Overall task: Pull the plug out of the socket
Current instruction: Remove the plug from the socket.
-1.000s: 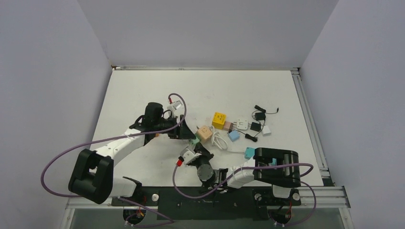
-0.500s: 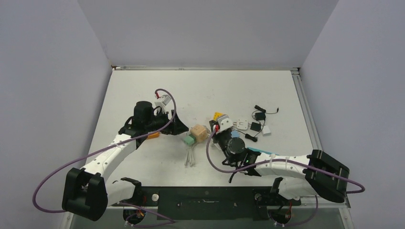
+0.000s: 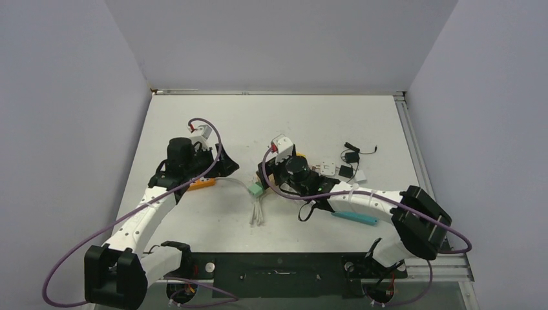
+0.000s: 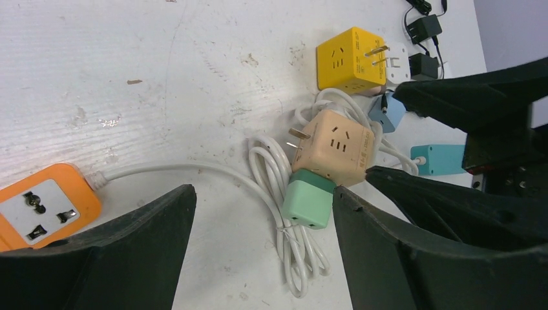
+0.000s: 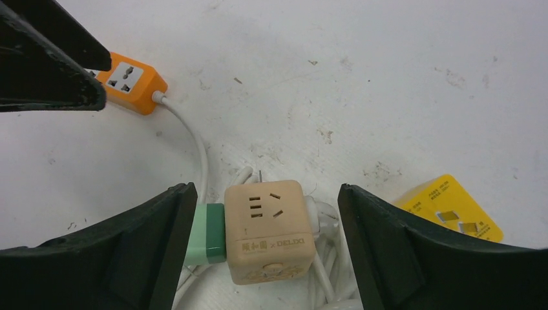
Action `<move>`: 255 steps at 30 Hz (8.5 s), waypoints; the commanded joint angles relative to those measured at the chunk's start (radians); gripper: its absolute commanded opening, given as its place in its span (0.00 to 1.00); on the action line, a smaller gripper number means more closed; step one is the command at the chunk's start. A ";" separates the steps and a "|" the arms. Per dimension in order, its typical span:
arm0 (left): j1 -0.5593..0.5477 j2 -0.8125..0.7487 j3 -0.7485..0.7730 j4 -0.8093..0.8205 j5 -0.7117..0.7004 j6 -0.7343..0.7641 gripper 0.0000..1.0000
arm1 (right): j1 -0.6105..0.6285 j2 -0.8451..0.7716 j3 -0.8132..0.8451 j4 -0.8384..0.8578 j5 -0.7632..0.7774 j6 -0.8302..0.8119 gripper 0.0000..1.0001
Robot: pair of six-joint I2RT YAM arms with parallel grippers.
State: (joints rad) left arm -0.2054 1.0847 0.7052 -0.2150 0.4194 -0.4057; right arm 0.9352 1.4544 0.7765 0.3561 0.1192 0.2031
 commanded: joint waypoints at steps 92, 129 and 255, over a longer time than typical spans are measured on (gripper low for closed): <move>-0.276 0.464 0.028 0.427 0.405 -0.268 0.64 | 0.008 -0.182 -0.388 0.444 0.302 0.081 0.05; -0.292 0.574 -0.036 0.832 0.595 -0.562 0.24 | 0.042 -0.123 -0.363 0.432 0.364 0.086 0.05; -0.074 0.375 0.117 0.233 0.394 -0.112 0.03 | -0.083 0.199 -0.045 0.048 -0.040 0.113 0.05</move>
State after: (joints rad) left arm -0.2863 1.5383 0.8097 -0.1154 0.7162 -0.5148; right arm 0.8795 1.6169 0.7231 0.4412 0.0917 0.3000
